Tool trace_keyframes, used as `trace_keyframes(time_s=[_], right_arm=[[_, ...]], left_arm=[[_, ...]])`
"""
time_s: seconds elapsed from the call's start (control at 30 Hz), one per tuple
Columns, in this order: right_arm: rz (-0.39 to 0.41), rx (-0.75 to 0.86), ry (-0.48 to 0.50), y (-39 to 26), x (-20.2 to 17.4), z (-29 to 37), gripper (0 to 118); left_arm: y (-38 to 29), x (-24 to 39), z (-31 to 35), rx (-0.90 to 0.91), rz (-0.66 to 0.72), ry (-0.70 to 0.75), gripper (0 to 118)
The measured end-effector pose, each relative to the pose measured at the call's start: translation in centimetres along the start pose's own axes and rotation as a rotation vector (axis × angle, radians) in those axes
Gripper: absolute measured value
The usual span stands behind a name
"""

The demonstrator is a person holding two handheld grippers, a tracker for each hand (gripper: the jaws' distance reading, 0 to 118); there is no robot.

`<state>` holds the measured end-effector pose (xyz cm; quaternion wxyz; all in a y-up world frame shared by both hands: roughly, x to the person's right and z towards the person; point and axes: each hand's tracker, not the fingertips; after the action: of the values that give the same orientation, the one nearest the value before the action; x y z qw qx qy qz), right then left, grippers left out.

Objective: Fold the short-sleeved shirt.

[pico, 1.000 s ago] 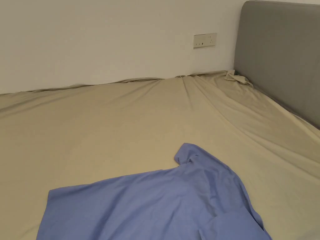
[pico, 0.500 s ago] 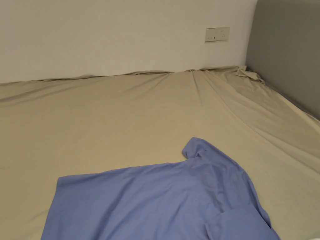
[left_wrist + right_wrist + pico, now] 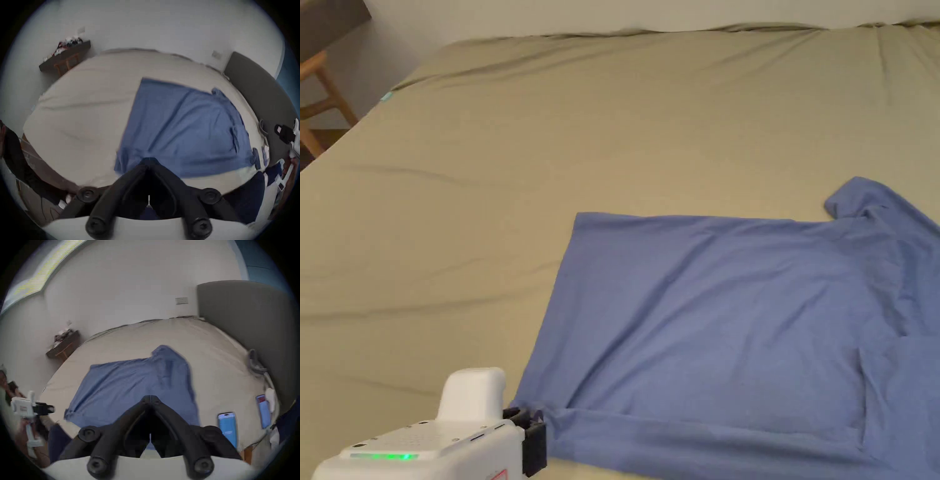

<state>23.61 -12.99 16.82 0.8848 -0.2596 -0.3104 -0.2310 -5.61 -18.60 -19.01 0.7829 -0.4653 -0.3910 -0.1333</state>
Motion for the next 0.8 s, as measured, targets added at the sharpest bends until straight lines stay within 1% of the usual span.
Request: trace_keyframes(time_s=[0.03, 0.07, 0.13, 0.2, 0.23, 0.27, 0.3, 0.33, 0.37, 0.4, 0.47, 0.53, 0.57, 0.6, 0.63, 0.67, 0.7, 0.73, 0.77, 0.8], right_arm=[[-0.011, -0.027, 0.03, -0.4, -0.3, -0.5, 2], [-0.003, -0.032, 0.027, -0.7, -0.5, -0.9, 2], [0.053, -0.016, -0.005, -0.7, -1.5, -0.4, 2], [0.061, -0.013, -0.002, -0.6, -1.7, -0.3, 2], [0.056, -0.013, 0.011, -0.1, -1.6, -0.1, 2], [0.053, -0.007, 0.019, 0.0, -1.6, 0.0, 2], [0.051, -0.001, 0.023, 0.1, -1.6, 0.0, 2], [0.05, 0.003, 0.025, 0.2, -1.5, 0.1, 2], [0.049, 0.006, 0.02, 0.4, -1.4, 0.2, 2], [0.049, 0.008, 0.015, 0.4, -1.3, 0.3, 2], [0.049, 0.0, -0.001, 0.4, -0.7, 0.4, 2], [0.044, -0.025, -0.035, 0.4, 0.3, 0.5, 2], [0.046, -0.044, -0.054, 0.3, 0.9, 0.4, 2], [0.055, -0.071, -0.082, 0.2, 1.6, 0.3, 2], [0.069, -0.092, -0.115, 0.2, 2.6, 0.3, 2], [0.079, -0.114, -0.148, 0.1, 3.5, 0.1, 2], [0.079, -0.136, -0.177, 0.0, 4.5, -0.2, 2], [0.071, -0.17, -0.186, -0.2, 5.7, -0.5, 2], [0.057, -0.205, -0.178, -0.5, 6.9, -0.9, 4], [0.028, -0.261, -0.15, -0.9, 8.2, -1.4, 33]], left_arm=[[-0.7, -0.3, -0.4, -0.021, 0.041, -0.038, 0], [-1.3, -0.7, -0.7, -0.01, 0.077, -0.029, 0], [-0.6, -1.6, -1.0, -0.001, 0.072, 0.011, 0], [0.0, -2.4, -2.6, 0.014, 0.065, 0.097, 0], [0.3, -2.9, -4.0, 0.001, 0.059, 0.139, 37], [0.8, -3.1, -5.7, -0.054, 0.056, 0.181, 96], [0.8, -3.6, -6.8, -0.16, 0.054, 0.188, 118], [2.5, -4.4, -8.6, -0.048, 0.089, 0.173, 118], [3.6, -4.9, -10.4, -0.132, 0.113, 0.18, 118], [2.3, -4.3, -10.5, -0.189, 0.134, 0.178, 118], [3.1, -4.5, -11.8, -0.203, 0.148, 0.169, 116], [3.0, -4.5, -12.6, -0.255, 0.138, 0.116, 104], [3.2, -4.0, -12.2, -0.239, 0.114, 0.155, 101], [3.6, -3.7, -11.8, -0.234, 0.061, 0.15, 88], [3.9, -3.4, -11.1, -0.217, 0.009, 0.119, 40], [3.8, -3.6, -10.3, -0.183, 0.022, 0.035, 3], [3.9, -3.9, -9.8, -0.182, 0.106, -0.086, 3], [4.0, -3.9, -9.7, -0.208, 0.148, -0.041, 3], [4.1, -3.8, -9.3, -0.198, 0.112, -0.013, 3], [3.6, -2.7, -7.8, -0.181, 0.096, -0.021, 3]])
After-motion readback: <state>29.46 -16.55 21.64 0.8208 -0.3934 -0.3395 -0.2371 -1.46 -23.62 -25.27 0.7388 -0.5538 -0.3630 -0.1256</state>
